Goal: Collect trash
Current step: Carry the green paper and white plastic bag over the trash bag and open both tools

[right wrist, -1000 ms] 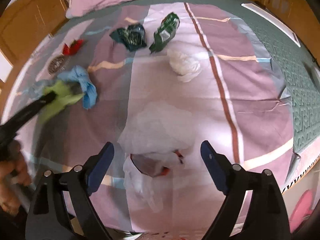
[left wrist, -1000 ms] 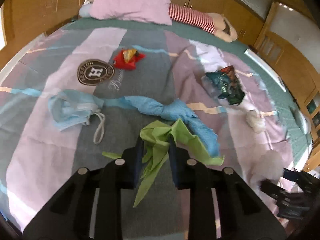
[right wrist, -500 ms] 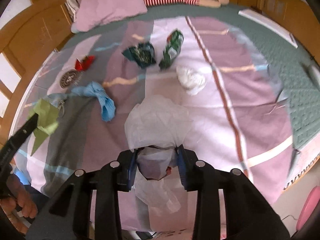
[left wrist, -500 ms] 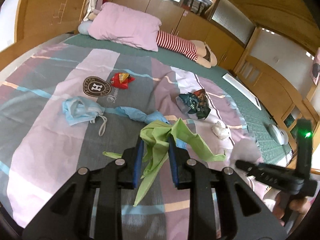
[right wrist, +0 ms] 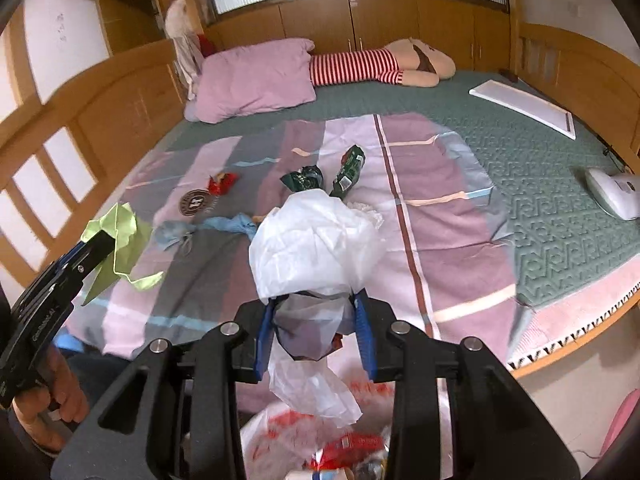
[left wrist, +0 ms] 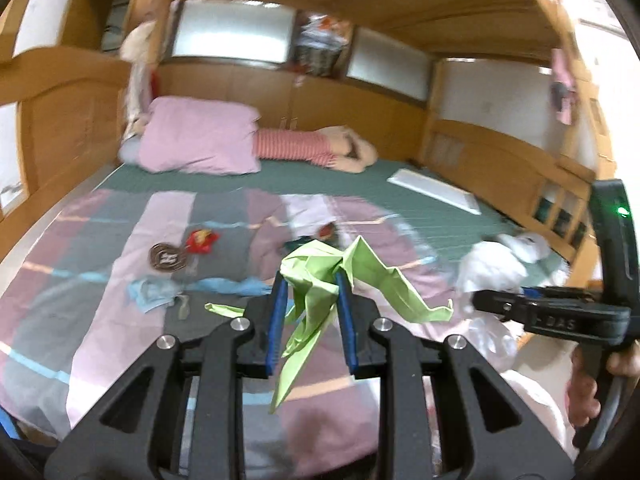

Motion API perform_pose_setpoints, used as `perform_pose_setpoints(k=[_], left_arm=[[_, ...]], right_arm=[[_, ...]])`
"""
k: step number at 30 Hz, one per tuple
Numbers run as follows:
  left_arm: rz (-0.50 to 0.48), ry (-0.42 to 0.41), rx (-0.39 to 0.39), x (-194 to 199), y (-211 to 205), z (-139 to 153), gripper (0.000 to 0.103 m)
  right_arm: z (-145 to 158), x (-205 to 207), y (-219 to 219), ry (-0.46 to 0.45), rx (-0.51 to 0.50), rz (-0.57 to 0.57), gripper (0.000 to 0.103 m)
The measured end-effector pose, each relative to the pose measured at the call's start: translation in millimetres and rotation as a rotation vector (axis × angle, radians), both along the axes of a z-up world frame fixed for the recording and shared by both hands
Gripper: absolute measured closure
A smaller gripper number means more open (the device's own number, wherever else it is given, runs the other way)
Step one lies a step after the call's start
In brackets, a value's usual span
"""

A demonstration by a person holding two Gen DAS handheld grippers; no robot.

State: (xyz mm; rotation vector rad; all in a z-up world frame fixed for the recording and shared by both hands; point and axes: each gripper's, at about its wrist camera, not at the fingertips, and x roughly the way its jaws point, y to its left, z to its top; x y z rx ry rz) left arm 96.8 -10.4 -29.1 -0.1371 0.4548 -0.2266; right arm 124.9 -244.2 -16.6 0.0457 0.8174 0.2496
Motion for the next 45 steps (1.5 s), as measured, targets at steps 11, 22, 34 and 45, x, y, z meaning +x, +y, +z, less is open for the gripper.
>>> perform_pose_setpoints(k=[11,22,34,45], left_arm=[[-0.062,0.01,0.144,-84.9,-60.7,18.1,0.078],[-0.114,0.028,0.169,-113.5,-85.7,25.7,0.078],[-0.131,0.043,0.178,-111.9,-92.4,22.0,0.078],[-0.202,0.055,0.192,-112.5,-102.9,16.5,0.078]], right_arm=[[19.7,-88.0,-57.9,0.009,-0.066,-0.083,0.067],[-8.5,-103.6,-61.9,0.116,-0.026,-0.054,0.067],[-8.6,-109.3,-57.0,0.132,-0.049,-0.007,0.036],[26.0,-114.8,-94.4,0.023,0.048,-0.128,0.035]])
